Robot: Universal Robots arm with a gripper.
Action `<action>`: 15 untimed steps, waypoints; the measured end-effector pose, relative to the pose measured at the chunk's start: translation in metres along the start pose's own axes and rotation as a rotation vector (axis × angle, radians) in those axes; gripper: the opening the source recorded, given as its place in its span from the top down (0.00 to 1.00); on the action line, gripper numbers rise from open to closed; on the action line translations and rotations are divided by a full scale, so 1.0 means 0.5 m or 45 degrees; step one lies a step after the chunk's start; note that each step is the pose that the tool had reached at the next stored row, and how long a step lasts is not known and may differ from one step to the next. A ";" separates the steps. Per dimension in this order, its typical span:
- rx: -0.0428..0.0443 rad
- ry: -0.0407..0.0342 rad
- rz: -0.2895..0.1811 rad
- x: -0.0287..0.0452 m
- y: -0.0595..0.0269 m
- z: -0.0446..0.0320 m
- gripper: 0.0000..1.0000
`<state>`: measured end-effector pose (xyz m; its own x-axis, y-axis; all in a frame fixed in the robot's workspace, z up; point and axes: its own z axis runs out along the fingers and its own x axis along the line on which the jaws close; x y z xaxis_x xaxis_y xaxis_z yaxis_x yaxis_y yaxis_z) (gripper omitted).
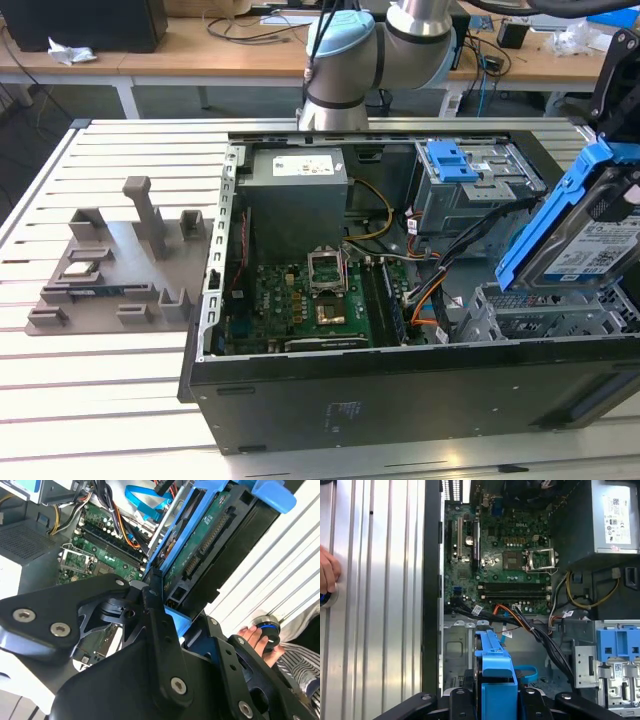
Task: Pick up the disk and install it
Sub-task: 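Pick up the disk, then insert the disk into the insertion slot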
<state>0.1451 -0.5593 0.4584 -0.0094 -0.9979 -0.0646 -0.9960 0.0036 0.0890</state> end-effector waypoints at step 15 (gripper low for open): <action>0.001 0.0604 0.008 -0.031 0.000 0.002 0.63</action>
<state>0.1449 -0.5438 0.4583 -0.0115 -0.9998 -0.0168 -0.9960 0.0100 0.0886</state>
